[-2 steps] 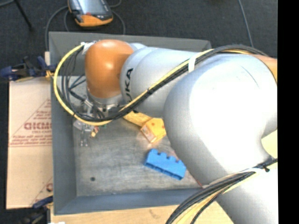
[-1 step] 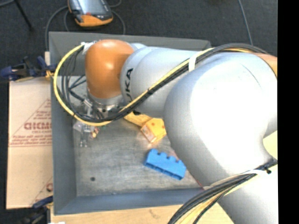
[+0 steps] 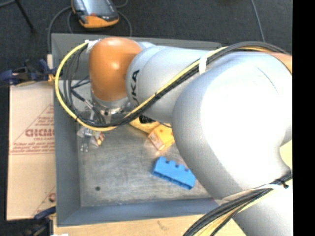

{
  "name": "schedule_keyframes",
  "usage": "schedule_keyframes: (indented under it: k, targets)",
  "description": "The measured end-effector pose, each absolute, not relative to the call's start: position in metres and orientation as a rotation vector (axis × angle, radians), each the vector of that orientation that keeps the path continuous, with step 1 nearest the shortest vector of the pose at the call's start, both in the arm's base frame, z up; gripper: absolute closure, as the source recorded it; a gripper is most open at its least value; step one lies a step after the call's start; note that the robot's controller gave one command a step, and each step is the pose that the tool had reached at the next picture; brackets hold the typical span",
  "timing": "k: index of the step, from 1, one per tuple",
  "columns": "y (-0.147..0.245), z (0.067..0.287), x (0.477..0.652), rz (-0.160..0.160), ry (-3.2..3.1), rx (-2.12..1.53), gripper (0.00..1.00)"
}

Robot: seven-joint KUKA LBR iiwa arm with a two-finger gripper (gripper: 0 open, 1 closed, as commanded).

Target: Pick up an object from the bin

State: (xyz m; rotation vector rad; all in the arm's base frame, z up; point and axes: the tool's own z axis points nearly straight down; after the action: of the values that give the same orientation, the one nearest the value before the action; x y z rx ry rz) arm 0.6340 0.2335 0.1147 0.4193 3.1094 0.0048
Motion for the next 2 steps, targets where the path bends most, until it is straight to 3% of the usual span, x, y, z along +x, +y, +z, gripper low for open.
schedule_keyframes:
  k: [1,2]
  targets:
    - [0.235,0.071,0.631,0.003,3.078,0.616,0.00]
    - [0.232,0.074,0.614,0.009,3.026,0.817,1.00]
